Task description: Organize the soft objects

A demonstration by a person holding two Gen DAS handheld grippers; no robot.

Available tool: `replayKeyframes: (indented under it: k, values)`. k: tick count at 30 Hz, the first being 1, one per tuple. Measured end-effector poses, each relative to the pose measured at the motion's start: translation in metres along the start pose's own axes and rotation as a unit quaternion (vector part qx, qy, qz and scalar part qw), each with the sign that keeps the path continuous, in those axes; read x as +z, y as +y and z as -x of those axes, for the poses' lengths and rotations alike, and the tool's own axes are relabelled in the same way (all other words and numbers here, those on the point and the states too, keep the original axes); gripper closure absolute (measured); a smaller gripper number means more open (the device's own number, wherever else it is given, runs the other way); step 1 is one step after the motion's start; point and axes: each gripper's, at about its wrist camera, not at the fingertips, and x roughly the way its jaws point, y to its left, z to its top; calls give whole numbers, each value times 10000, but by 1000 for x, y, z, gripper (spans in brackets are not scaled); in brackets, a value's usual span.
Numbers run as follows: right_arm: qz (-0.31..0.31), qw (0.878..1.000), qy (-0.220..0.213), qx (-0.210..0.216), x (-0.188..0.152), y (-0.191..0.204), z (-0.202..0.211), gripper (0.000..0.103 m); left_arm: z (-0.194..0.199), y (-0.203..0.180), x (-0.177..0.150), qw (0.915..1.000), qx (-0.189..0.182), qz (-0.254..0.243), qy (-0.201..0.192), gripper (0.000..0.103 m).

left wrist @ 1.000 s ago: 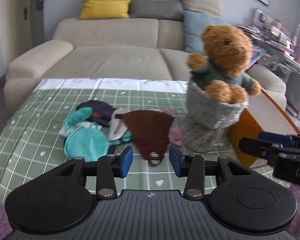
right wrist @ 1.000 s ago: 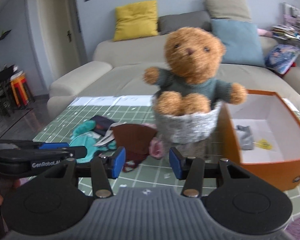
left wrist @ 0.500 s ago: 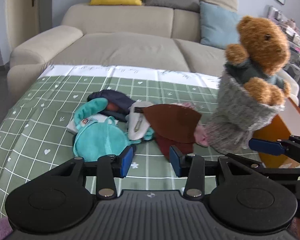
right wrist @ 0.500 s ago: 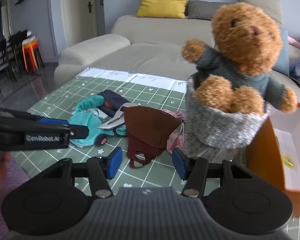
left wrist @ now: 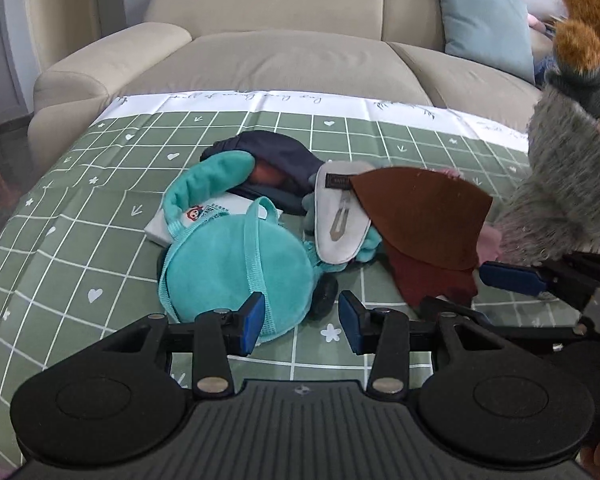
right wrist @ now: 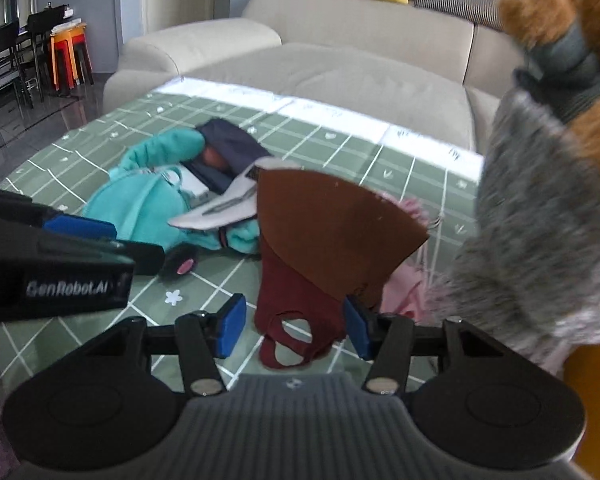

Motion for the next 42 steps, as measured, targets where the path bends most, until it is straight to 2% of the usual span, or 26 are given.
replayKeyframes:
  k: [4, 6, 8, 10, 11, 12, 15, 20, 21, 27, 32, 37, 41, 42]
  values:
    - [-59, 9999, 131, -18, -3, -2, -16, 51, -5, 0, -3, 9997, 208, -110, -80, 45]
    - [-128, 9997, 190, 14, -4, -3, -21, 60, -9, -2, -3, 9994, 270, -194, -47, 44]
    - [-125, 9998, 173, 37, -5, -2, -26, 61, -13, -6, -4, 9987, 359, -364, -51, 41]
    - [-28, 9999, 135, 71, -7, 1, -26, 68, -15, -9, -5, 9978, 423, -503, -35, 41]
    - [22, 9999, 112, 92, -7, 3, -26, 76, -16, -9, -5, 9976, 428, -535, -26, 41]
    - [79, 9999, 96, 91, -8, 4, -26, 89, -17, -9, -6, 9976, 424, -550, -5, 43]
    - [196, 9997, 115, 126, -7, 8, -27, 102, -17, -10, -7, 9975, 388, -588, 1, 55]
    - [142, 9996, 166, 164, -4, 4, -24, 103, -12, -15, -6, 9970, 277, -720, -78, 90]
    - [141, 9997, 112, 173, -4, 3, -19, 103, -10, -15, -6, 9970, 263, -722, -91, 100]
    - [272, 9994, 21, 191, -10, 3, 25, 103, 7, -8, -2, 9988, 68, -478, -55, 103]
    - [311, 9990, 235, 196, -26, 0, 62, 103, 37, -13, -4, 9988, -225, -430, 68, 103]
    - [240, 9983, 507, 164, -48, -7, 85, 103, 60, -30, -11, 9957, -649, -609, 244, 103]
    - [38, 9976, 671, 188, -55, -13, 87, 103, 55, -42, -16, 9922, -812, -652, 685, 102]
    - [23, 9976, 666, 190, -55, -14, 87, 103, 52, -41, -17, 9918, -789, -606, 805, 98]
